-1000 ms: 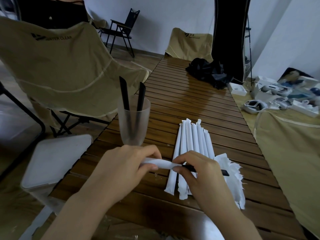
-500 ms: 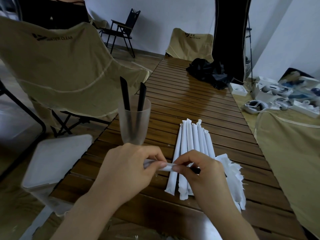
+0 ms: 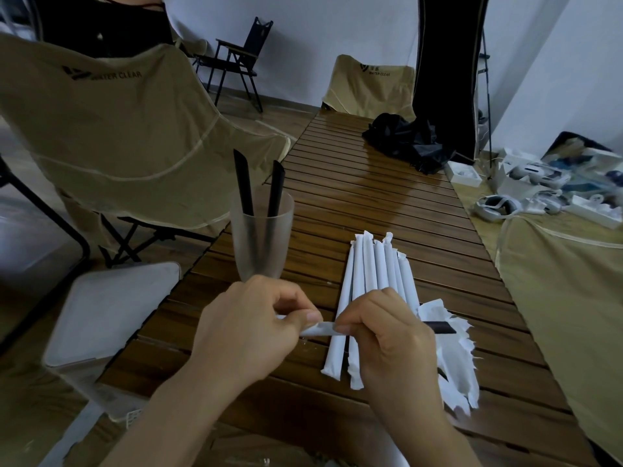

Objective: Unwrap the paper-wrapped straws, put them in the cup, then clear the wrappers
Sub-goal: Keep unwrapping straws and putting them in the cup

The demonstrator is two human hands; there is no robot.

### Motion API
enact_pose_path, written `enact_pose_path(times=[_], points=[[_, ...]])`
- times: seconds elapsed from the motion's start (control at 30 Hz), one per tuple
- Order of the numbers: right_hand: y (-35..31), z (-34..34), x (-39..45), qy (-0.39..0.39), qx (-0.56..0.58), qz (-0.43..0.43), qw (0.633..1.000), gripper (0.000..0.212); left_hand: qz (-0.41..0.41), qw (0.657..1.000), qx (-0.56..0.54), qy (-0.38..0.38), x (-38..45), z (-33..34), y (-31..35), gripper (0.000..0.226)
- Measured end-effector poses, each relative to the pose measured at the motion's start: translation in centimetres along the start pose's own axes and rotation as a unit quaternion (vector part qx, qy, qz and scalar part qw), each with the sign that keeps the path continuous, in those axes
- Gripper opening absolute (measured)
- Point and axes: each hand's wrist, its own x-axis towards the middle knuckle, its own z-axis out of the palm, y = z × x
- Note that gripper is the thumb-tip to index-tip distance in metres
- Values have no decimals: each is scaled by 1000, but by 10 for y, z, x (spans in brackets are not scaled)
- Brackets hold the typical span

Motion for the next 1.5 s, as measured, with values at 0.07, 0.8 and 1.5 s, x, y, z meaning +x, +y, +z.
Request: enact_pose_path(times=[0.07, 0.8, 1.5], points=[[2, 0, 0, -7, 5, -10, 1000, 24, -15, 1000, -10, -9, 0, 0, 0, 10], [-5, 1, 0, -15, -19, -17, 1000, 19, -98, 982, -144, -78, -1, -6, 13, 9], [-6, -19, 17, -177, 119, 266, 940, 21, 132, 986, 76, 63, -5, 8, 9, 9]])
